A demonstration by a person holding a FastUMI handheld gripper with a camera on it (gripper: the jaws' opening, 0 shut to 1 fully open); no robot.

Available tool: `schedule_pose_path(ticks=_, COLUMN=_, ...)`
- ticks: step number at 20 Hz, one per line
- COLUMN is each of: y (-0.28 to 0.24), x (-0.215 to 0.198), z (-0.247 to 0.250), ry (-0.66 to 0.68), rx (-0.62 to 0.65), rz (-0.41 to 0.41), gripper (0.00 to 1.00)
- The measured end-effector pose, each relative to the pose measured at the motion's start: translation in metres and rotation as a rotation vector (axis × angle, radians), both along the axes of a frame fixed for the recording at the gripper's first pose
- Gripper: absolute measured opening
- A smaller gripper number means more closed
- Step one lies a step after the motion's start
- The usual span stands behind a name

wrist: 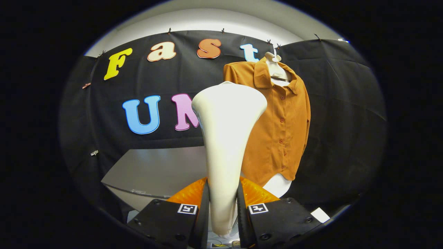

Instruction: Iron the clothes twice with a garment steamer, once on the left side and once on the right side.

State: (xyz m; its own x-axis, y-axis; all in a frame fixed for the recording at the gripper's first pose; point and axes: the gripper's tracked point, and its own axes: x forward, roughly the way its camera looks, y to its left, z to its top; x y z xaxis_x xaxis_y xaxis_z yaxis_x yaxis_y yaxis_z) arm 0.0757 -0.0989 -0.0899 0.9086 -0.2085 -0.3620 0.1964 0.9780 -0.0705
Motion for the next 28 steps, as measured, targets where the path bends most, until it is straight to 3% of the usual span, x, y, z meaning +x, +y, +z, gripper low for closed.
schedule_pose_path(ticks=8, y=-0.097, x=0.059, z=0.014, ry=-0.032, rx=0.041, rz=0.049, gripper=0.39)
schedule_pose_path(ticks=16, y=-0.132, x=0.115, z=0.0, ry=-0.019, rx=0.122, rz=0.15, gripper=0.39)
schedule_pose_path(ticks=21, y=-0.139, x=0.127, z=-0.041, ry=0.055, rx=0.173, rz=0.173, gripper=0.39)
schedule_pose_path(ticks=28, y=-0.152, x=0.121, z=-0.116, ry=0.212, rx=0.199, rz=0.143, gripper=0.39)
